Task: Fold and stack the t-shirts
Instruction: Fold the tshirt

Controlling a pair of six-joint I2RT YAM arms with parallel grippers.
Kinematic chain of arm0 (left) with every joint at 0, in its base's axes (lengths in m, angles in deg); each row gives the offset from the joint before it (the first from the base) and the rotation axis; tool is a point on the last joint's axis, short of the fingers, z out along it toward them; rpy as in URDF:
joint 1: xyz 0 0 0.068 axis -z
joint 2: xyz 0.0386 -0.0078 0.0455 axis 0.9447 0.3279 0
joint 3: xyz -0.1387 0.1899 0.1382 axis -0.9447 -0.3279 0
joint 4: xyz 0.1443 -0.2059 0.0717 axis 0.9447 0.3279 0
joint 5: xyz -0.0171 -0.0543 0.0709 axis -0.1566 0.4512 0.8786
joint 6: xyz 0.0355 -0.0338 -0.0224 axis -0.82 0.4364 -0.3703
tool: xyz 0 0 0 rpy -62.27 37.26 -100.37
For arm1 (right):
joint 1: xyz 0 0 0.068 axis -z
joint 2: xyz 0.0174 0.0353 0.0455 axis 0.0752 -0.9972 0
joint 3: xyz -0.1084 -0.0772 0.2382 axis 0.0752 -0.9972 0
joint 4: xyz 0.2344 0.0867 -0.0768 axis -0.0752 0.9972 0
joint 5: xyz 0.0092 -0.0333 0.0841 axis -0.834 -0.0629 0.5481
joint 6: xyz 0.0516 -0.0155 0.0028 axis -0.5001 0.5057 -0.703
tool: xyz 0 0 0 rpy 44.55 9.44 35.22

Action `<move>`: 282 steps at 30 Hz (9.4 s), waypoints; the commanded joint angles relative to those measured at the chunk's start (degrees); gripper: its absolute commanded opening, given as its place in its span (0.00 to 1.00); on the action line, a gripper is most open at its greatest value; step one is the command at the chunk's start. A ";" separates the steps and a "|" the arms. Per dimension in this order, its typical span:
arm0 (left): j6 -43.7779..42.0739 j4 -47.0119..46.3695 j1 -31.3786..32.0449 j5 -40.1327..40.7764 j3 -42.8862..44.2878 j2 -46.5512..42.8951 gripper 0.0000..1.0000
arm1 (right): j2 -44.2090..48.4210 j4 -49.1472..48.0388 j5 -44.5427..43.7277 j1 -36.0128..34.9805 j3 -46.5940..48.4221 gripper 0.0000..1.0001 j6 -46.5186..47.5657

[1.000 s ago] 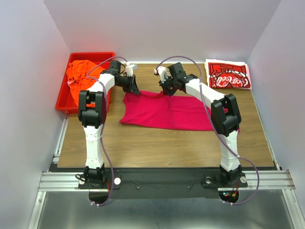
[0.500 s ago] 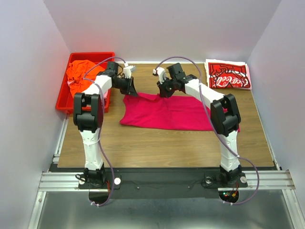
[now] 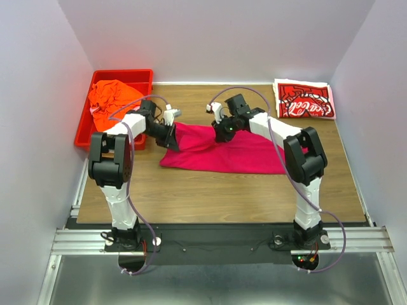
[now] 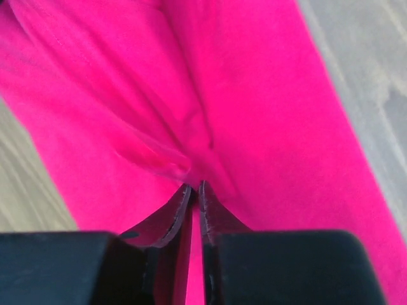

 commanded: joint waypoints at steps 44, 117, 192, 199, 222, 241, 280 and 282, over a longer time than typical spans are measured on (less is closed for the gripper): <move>2.97 8.65 8.84 30.58 61.88 31.85 0.23 | 21.86 22.94 4.26 15.81 -15.87 0.47 -1.26; 19.05 -10.50 14.11 20.38 17.46 7.34 0.20 | 9.56 10.28 15.86 1.25 -26.15 0.32 -10.58; 5.00 -16.73 5.77 14.49 10.88 -10.66 0.45 | 10.43 -3.96 4.70 12.94 -21.72 0.37 -21.57; -0.89 -17.96 5.15 15.81 1.21 -21.12 0.41 | 11.22 -3.87 7.33 12.15 -28.50 0.35 -19.20; -38.08 -19.98 31.91 13.26 -48.71 -53.92 0.49 | 47.25 6.41 -5.92 -3.65 -49.59 0.64 16.72; -36.59 -31.24 45.40 22.14 -52.25 -41.88 0.53 | 48.50 -5.54 -13.84 -17.82 -61.82 0.65 27.39; -36.32 -25.53 45.40 24.60 -48.20 -35.64 0.00 | 62.29 -1.58 -14.55 -18.09 -62.08 0.77 25.80; -36.15 -25.52 45.40 24.60 -48.29 -35.64 0.00 | 62.03 -1.58 -13.06 -18.79 -61.91 0.76 26.24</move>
